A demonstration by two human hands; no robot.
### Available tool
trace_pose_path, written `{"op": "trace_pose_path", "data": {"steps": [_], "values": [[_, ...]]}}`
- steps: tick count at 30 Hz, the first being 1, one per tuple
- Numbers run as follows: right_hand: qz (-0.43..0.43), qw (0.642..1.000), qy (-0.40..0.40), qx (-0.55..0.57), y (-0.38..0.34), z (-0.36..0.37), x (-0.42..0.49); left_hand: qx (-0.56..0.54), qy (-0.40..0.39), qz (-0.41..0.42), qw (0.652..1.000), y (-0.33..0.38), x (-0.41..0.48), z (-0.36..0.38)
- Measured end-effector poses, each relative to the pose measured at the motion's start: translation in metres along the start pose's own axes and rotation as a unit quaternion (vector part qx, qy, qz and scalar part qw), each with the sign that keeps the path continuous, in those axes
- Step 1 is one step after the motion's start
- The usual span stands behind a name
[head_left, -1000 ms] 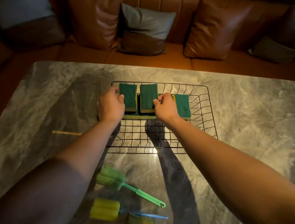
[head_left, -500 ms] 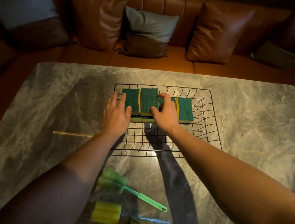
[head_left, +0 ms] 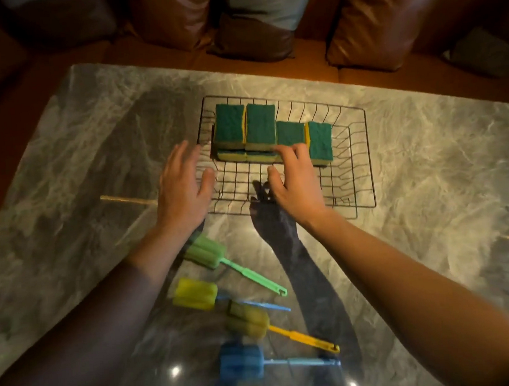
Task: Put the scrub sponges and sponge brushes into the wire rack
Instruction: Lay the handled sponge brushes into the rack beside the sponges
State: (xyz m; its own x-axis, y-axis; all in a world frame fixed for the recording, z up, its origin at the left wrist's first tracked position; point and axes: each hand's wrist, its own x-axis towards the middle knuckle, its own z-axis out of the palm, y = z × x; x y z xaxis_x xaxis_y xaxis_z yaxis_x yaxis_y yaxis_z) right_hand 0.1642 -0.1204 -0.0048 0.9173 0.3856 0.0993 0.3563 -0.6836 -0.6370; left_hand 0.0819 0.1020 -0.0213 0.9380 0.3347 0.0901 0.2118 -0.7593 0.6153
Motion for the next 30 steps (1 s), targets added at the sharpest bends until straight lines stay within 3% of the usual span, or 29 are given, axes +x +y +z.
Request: {"op": "trace_pose_path", "data": {"steps": [5, 9, 12, 17, 24, 30], "values": [[-0.027, 0.997, -0.068, -0.007, 0.001, 0.001, -0.104, 0.007, 0.022, -0.015, 1.0, -0.014, -0.102, -0.013], [0.0, 0.984, -0.169, -0.049, 0.015, 0.007, -0.168, 0.014, -0.015, -0.036, 0.999, -0.022, -0.168, -0.008], [0.015, 0.972, -0.221, -0.078, 0.024, 0.009, -0.204, 0.053, -0.044, 0.001, 0.998, -0.028, -0.194, -0.001], [0.043, 0.96, -0.253, -0.107, 0.034, 0.006, -0.248, 0.104, -0.14, 0.057, 0.983, -0.038, -0.208, -0.001], [0.047, 0.954, -0.271, -0.12, 0.036, 0.004, -0.272, 0.116, -0.189, 0.028, 0.975, -0.038, -0.199, -0.007], [0.017, 0.944, -0.294, -0.148, 0.036, 0.009, -0.268, 0.055, -0.238, -0.019, 0.969, -0.039, -0.194, -0.013]]}}
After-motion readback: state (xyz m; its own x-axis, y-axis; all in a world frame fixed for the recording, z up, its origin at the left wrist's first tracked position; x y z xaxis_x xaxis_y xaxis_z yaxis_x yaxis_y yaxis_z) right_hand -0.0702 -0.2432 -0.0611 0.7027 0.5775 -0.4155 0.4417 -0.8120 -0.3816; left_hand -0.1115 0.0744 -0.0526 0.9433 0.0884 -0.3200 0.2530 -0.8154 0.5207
